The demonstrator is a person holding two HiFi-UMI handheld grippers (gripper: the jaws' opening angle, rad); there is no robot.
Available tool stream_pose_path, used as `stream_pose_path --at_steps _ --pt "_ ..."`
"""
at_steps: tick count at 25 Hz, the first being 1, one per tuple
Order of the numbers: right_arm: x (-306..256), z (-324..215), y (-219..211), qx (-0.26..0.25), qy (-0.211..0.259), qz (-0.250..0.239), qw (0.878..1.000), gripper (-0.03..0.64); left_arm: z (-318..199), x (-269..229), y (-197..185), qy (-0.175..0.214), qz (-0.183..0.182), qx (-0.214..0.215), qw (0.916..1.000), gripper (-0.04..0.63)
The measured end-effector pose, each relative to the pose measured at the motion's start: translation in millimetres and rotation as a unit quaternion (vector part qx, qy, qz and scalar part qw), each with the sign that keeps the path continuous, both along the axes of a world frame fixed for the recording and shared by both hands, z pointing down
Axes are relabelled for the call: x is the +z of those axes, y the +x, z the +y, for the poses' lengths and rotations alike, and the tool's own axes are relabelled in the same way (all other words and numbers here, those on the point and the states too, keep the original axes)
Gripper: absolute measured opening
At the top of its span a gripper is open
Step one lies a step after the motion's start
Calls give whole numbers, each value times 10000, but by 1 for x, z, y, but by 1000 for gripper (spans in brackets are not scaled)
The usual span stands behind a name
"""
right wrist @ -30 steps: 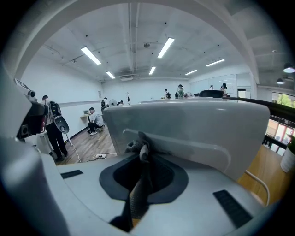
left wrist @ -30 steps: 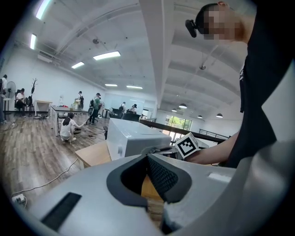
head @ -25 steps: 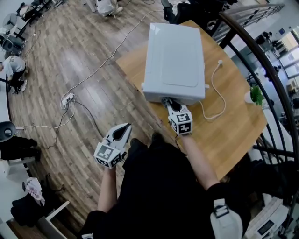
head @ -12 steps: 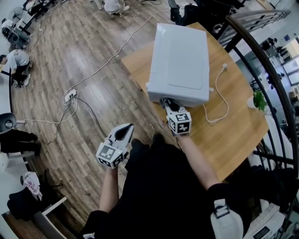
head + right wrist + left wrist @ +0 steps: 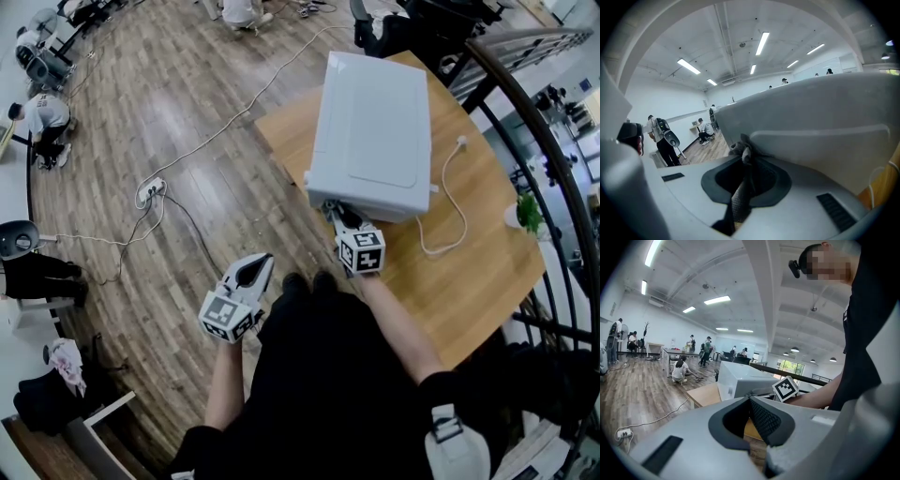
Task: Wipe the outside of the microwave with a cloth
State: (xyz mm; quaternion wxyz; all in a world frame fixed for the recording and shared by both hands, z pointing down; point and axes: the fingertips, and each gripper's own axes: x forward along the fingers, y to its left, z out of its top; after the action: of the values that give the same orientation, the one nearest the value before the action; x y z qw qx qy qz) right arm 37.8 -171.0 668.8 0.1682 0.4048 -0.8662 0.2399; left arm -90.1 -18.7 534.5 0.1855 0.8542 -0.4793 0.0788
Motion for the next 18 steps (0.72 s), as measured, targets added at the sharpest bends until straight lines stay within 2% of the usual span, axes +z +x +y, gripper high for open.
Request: stream_pose_path --at_steps 10,18 --pt "-2 -4 -25 -17 -68 -164 9998 32 -5 0 -9 -4 2 66 10000 0" --pt "-3 -2 -41 42 -93 -75 9999 32 -5 -2 -30 -21 59 102 9999 0"
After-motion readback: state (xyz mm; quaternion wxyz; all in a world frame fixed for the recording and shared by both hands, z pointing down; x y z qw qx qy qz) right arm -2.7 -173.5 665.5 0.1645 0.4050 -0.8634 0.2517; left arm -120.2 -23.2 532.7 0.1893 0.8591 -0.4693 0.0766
